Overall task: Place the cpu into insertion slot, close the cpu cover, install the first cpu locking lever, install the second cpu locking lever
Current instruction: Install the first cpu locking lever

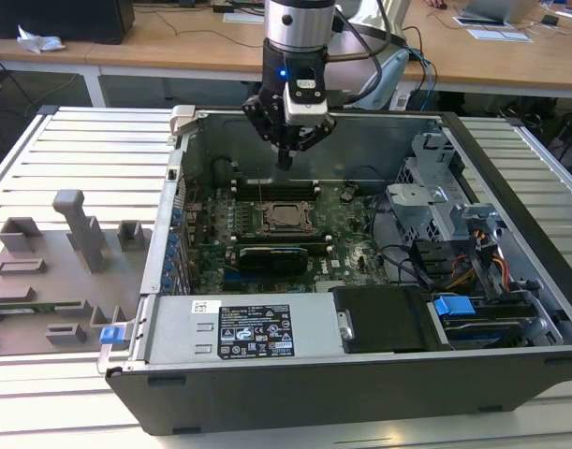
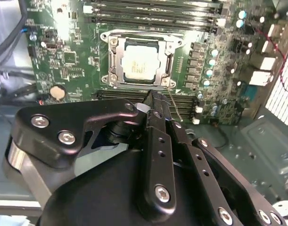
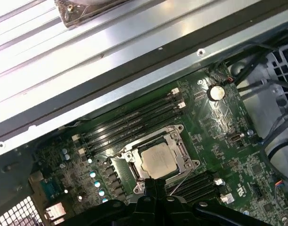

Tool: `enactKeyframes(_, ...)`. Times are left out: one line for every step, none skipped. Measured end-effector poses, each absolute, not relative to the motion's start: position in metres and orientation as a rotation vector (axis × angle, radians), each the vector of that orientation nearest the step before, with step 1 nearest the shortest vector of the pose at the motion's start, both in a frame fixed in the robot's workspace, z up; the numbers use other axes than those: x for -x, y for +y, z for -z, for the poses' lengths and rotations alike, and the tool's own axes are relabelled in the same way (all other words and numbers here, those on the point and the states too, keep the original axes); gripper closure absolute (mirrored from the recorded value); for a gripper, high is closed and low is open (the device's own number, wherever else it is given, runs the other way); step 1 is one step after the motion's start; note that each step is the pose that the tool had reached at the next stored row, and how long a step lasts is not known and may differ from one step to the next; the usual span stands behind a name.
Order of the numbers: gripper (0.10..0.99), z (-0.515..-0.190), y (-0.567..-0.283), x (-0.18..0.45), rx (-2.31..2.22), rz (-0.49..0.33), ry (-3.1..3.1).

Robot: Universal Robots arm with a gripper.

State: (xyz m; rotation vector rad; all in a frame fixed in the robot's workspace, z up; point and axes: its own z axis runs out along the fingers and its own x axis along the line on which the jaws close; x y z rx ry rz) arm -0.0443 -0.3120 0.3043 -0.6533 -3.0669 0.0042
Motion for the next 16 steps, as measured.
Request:
enactKeyframes(0.98,-0.3043,-0.312,0.0443,0.629,-0.004,-3.072)
enactKeyframes(0.98,-0.3043,-0.312,0.0443,0.581,-0.004,-3.082)
enactKeyframes(0.98,-0.3043,-0.312,0.0443,0.527,-0.005,-3.091)
enactKeyframes(0.98,-0.3043,-0.312,0.0443,0.501,-0.005,-3.096)
enactKeyframes(0.98,-0.3043,-0.312,0.0443,0.478,-0.005,-3.099)
enactKeyframes(0.98,-0.3043,-0.312,0.0443,0.44,-0.005,-3.105)
enactKeyframes(0.98,-0.3043,-0.312,0.0443,0.41,-0.005,-3.109)
enactKeyframes(0.98,-0.3043,-0.312,0.0443,0.387,-0.005,-3.112)
enactKeyframes(0.98,-0.3043,-0.312,0.0443,0.359,-0.005,-3.115)
enactKeyframes(0.98,-0.3043,-0.312,0.0443,0.338,-0.005,-3.118)
enactKeyframes(0.98,-0.3043,-0.312,0.0443,0.289,-0.005,-3.123)
enactKeyframes(0.98,-0.3043,-0.312,0.0443,0.26,-0.005,-3.125)
enactKeyframes(0.98,-0.3043,-0.312,0.0443,0.235,-0.005,-3.127)
enactKeyframes(0.98,-0.3043,-0.312,0.0443,0.196,-0.005,-3.13)
enactKeyframes(0.98,-0.3043,-0.312,0.0443,0.155,-0.006,-3.132)
enactKeyframes(0.98,-0.3043,-0.312,0.0443,0.132,-0.006,-3.134)
